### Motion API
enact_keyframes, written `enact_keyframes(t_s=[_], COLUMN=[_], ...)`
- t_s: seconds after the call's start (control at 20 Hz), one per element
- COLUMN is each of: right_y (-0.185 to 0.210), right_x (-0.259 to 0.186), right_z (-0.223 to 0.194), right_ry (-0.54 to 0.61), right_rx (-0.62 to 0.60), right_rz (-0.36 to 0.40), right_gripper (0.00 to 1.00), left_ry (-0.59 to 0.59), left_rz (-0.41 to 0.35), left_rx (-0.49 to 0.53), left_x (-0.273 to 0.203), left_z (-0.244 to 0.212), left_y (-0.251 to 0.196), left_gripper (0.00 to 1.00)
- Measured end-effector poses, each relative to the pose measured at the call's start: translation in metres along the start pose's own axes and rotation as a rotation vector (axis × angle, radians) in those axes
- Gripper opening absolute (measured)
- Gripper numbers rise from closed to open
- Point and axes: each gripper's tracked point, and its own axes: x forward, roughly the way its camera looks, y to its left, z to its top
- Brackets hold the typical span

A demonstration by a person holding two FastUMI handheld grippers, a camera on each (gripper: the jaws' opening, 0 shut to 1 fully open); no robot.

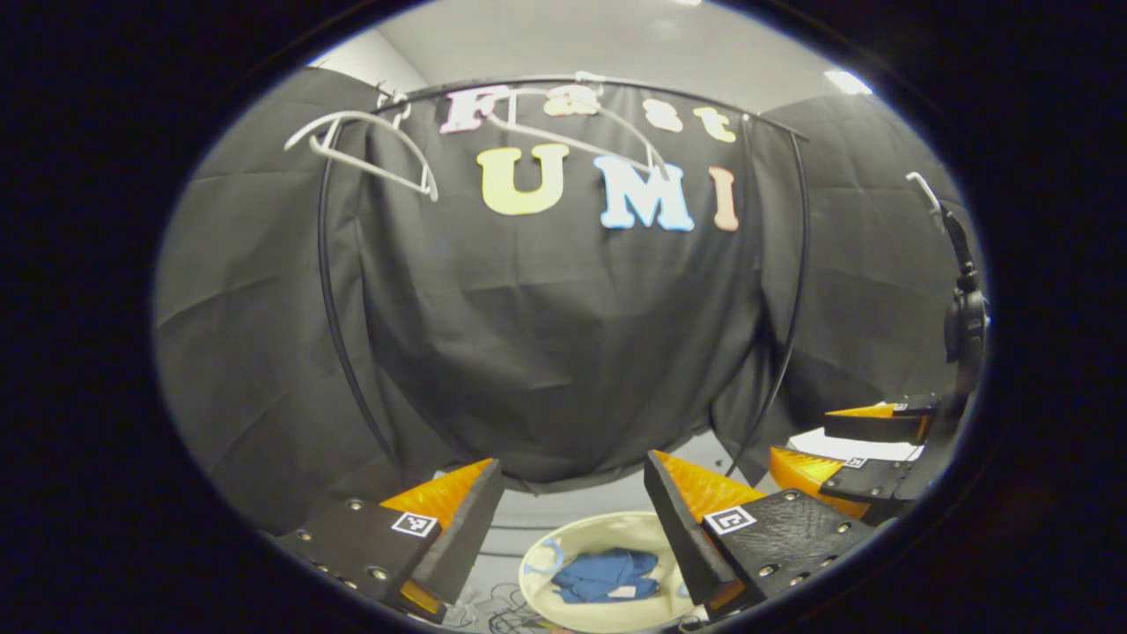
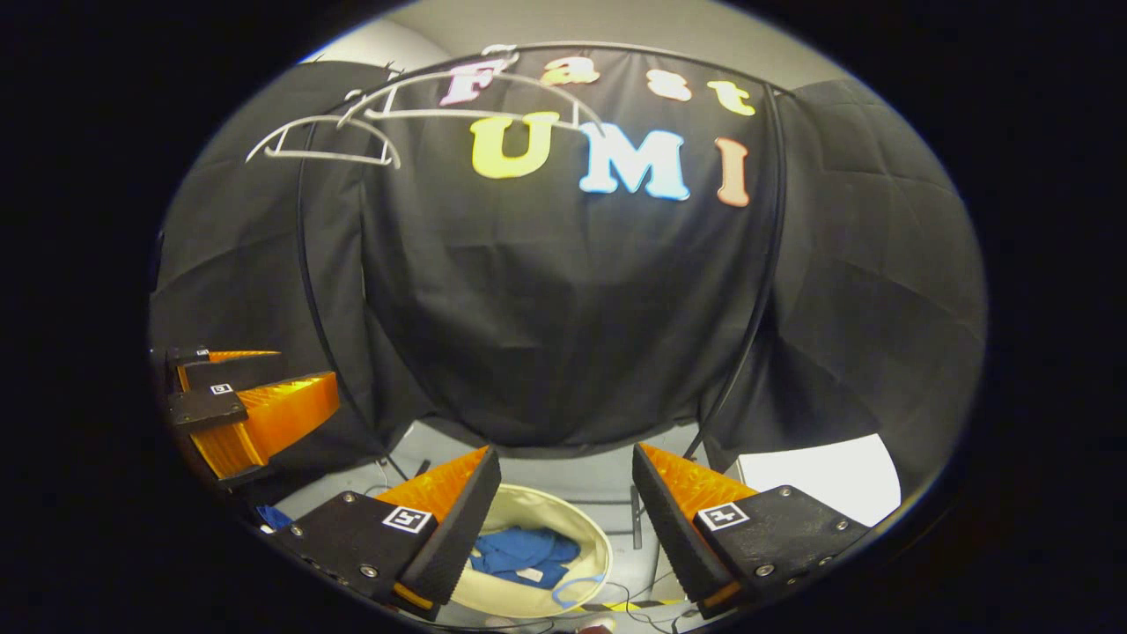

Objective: Grasp the clothes on the hanger with both hands and then place them into the laundry hamper below.

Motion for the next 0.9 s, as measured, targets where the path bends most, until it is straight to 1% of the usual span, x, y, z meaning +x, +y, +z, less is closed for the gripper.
enact_keyframes(t_s=[0.1,0.15,0.2,0.25,0.3,0.45,0.5,0.55,0.6,0.65,0.75,0.9], right_y=[-0.014,-0.021,-0.028,-0.034,-0.041,-0.065,-0.079,-0.087,-0.092,-0.099,-0.116,-0.138], right_x=[-0.010,-0.018,-0.028,-0.036,-0.043,-0.082,-0.091,-0.100,-0.105,-0.115,-0.131,-0.149], right_z=[0.029,0.042,0.054,0.065,0.076,0.104,0.114,0.121,0.122,0.127,0.133,0.127], right_ry=[-0.072,-0.107,-0.141,-0.174,-0.202,-0.281,-0.308,-0.329,-0.350,-0.371,-0.413,-0.435], right_rx=[0.011,0.017,0.026,0.036,0.044,0.059,0.064,0.068,0.071,0.067,0.050,0.052], right_rz=[-0.026,-0.037,-0.047,-0.053,-0.060,-0.084,-0.092,-0.097,-0.100,-0.100,-0.113,-0.134], right_gripper=[0.92,0.94,0.92,0.94,0.94,0.92,0.95,0.92,0.94,0.92,0.93,0.93], left_ry=[-0.074,-0.108,-0.139,-0.170,-0.197,-0.269,-0.293,-0.316,-0.335,-0.354,-0.392,-0.402], left_rz=[0.001,0.001,0.008,0.014,0.022,0.058,0.060,0.059,0.064,0.071,0.085,0.091], left_rx=[0.006,0.010,0.012,0.013,0.011,0.014,0.004,-0.009,-0.025,-0.035,-0.047,-0.040], left_x=[-0.009,-0.013,-0.015,-0.021,-0.028,-0.059,-0.072,-0.084,-0.093,-0.104,-0.113,-0.133], left_z=[0.035,0.051,0.065,0.076,0.090,0.128,0.139,0.148,0.157,0.163,0.172,0.180], left_y=[-0.003,-0.006,-0.007,-0.009,-0.010,-0.014,-0.017,-0.021,-0.024,-0.027,-0.029,-0.037], left_gripper=[1.00,0.87,0.92,0.96,1.00,1.00,1.00,1.00,1.00,1.00,1.00,1.00])
